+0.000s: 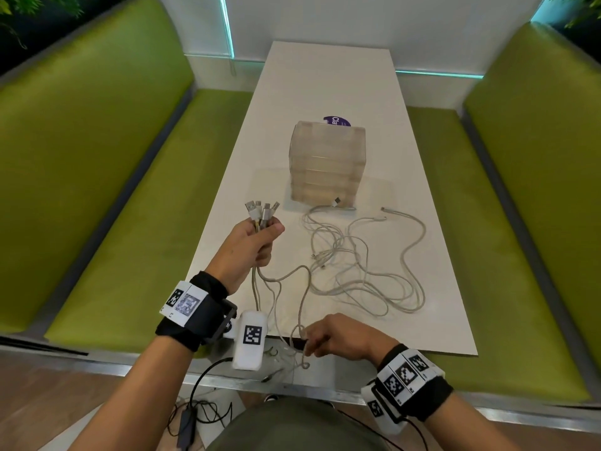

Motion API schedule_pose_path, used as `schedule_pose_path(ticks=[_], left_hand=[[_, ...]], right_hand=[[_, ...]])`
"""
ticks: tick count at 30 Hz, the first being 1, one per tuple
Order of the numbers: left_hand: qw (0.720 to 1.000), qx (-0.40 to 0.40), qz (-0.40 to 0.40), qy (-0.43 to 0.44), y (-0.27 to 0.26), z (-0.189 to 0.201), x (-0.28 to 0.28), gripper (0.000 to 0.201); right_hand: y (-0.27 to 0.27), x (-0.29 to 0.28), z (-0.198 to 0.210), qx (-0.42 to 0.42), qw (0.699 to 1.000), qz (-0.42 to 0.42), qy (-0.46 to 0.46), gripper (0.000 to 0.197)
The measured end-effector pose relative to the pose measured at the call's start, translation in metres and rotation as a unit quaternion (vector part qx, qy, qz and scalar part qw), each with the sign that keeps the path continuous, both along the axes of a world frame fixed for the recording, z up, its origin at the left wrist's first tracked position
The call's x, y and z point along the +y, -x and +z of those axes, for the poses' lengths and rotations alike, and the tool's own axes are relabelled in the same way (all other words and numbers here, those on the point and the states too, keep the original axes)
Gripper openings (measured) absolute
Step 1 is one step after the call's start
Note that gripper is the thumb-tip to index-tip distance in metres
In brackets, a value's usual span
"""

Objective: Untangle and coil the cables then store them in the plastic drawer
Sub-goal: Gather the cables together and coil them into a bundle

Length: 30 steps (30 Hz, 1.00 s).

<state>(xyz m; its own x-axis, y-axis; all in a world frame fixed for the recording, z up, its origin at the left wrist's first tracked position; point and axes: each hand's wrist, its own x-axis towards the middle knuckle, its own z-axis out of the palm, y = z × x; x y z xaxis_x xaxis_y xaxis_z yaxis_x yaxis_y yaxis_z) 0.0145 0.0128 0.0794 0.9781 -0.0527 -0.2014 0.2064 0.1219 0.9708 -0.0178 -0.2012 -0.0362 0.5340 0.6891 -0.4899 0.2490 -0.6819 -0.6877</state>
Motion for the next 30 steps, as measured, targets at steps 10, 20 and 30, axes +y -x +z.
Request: schedule_pose_path(ticks=[10,20,30], left_hand=[[1.0,-0.005,0.004,0.025,0.0,0.002,-0.007,0.023],[1.0,-0.001,0.006,0.014,0.001,0.0,0.003,0.022],[1.0,0.003,0.002,0.009,-0.001,-0.002,-0.001,0.021]], right_hand=[[-0.022,0.001,0.055,-0.027,0.978,-0.152,-0.141,0.06],[-0.061,-0.017,0.035,-0.076,0.928,-0.335,-0.143,0.03],[-0.147,-0.118,-0.009,-0.169,0.827,-0.525,0.107,0.038]])
